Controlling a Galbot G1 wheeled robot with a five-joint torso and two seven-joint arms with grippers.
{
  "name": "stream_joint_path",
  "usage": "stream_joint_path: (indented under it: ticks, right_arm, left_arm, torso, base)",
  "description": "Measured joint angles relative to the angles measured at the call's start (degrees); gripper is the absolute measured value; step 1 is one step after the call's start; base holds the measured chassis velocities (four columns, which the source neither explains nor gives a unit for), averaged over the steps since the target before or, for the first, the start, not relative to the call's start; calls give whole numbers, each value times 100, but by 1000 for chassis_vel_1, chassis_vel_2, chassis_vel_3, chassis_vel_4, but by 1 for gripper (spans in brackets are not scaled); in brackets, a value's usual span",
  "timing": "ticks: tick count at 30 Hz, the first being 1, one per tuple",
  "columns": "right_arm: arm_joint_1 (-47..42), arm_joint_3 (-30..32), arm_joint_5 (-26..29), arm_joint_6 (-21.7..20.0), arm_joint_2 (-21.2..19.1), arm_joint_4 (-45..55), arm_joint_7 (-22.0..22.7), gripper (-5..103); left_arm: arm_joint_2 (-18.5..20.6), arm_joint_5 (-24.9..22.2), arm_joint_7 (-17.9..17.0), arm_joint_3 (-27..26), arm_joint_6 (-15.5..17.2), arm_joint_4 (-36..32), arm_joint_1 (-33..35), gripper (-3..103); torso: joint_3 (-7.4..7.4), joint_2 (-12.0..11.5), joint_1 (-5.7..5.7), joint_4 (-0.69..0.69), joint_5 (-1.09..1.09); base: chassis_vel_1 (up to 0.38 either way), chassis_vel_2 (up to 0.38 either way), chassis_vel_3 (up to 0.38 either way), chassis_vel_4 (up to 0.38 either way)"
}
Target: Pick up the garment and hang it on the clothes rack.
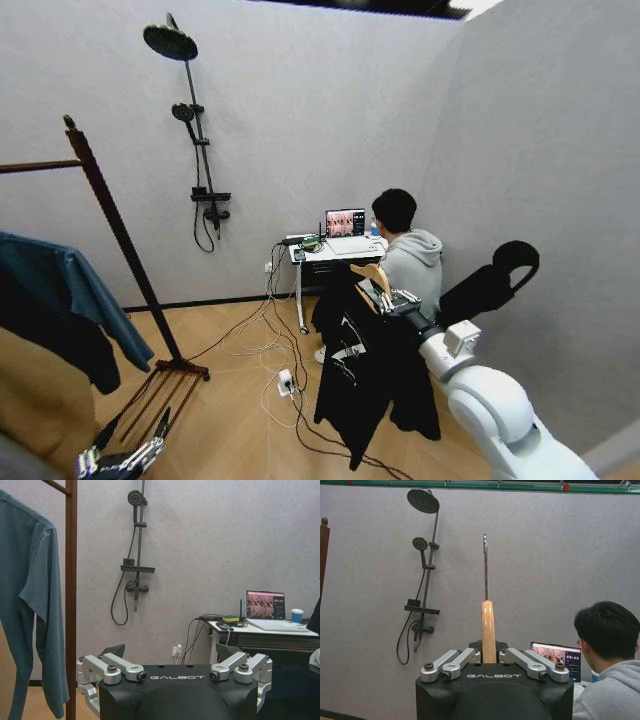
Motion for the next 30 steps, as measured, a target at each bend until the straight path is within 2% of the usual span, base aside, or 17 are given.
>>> stream_joint_path:
  ticks: [12,18,30]
  right_arm:
    - [-160,-9,-143,112,140,6,-41,10]
    - [-284,-121,-467,292,337,-140,-290,10]
    - [-209,-82,-435,344,344,-207,-357,10]
  left_arm:
    - [0,0,1,0,0,0,-1,100]
    - [0,0,0,0,0,0,0,100]
    - [0,0,0,0,0,0,0,100]
  torso:
    - [2,-3,5,-1,0]
    - [2,-3,5,-1,3]
    - [1,-1,1,-1,0]
  base:
    - [-118,128,136,-128]
    - [-143,191,197,-128]
    - [-70,199,208,-72]
